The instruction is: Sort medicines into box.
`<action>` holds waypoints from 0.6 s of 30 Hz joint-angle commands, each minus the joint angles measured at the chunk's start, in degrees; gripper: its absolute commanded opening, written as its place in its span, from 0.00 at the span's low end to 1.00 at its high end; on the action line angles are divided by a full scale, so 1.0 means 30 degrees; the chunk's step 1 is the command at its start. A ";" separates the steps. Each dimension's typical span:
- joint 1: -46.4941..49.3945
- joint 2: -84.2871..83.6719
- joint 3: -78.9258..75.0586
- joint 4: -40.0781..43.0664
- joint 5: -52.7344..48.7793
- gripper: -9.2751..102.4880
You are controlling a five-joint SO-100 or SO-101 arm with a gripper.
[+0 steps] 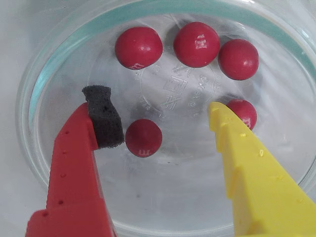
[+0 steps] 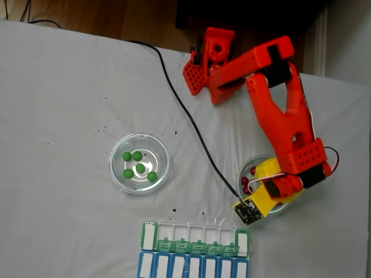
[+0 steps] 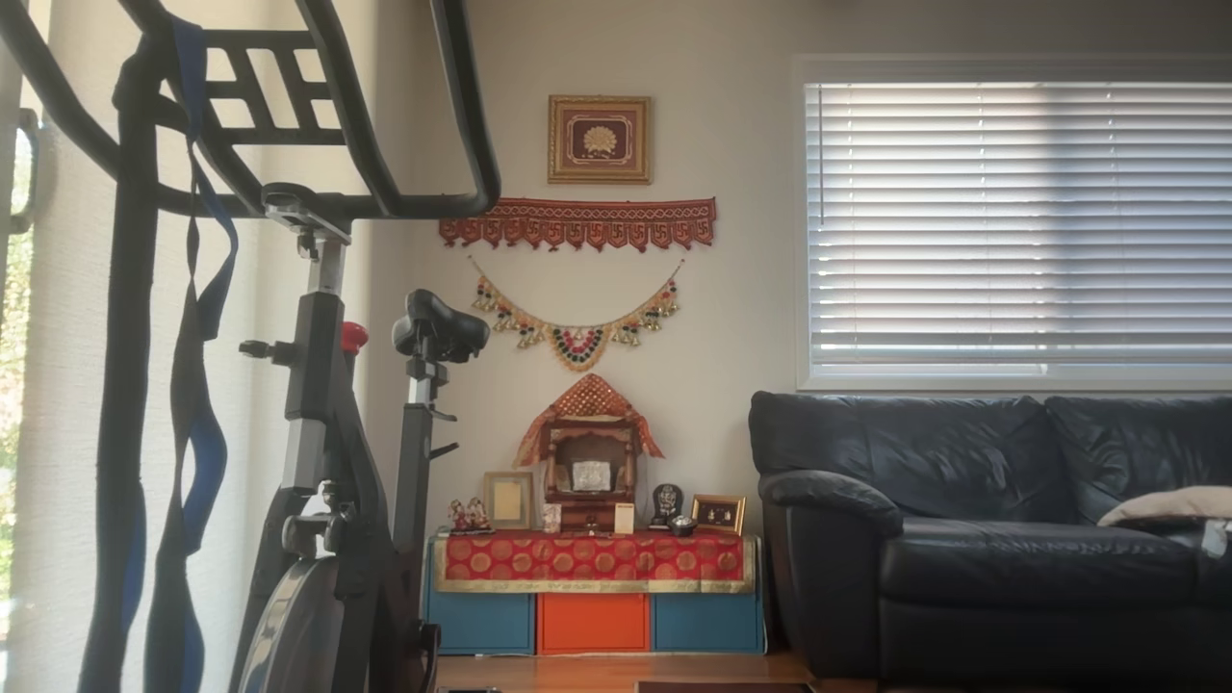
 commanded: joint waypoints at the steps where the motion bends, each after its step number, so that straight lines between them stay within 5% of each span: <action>1: -0.0293 0.0117 -0.2666 -0.0059 0.0234 0.38; 18: -0.0439 0.1143 -0.3633 0.1318 0.0615 0.38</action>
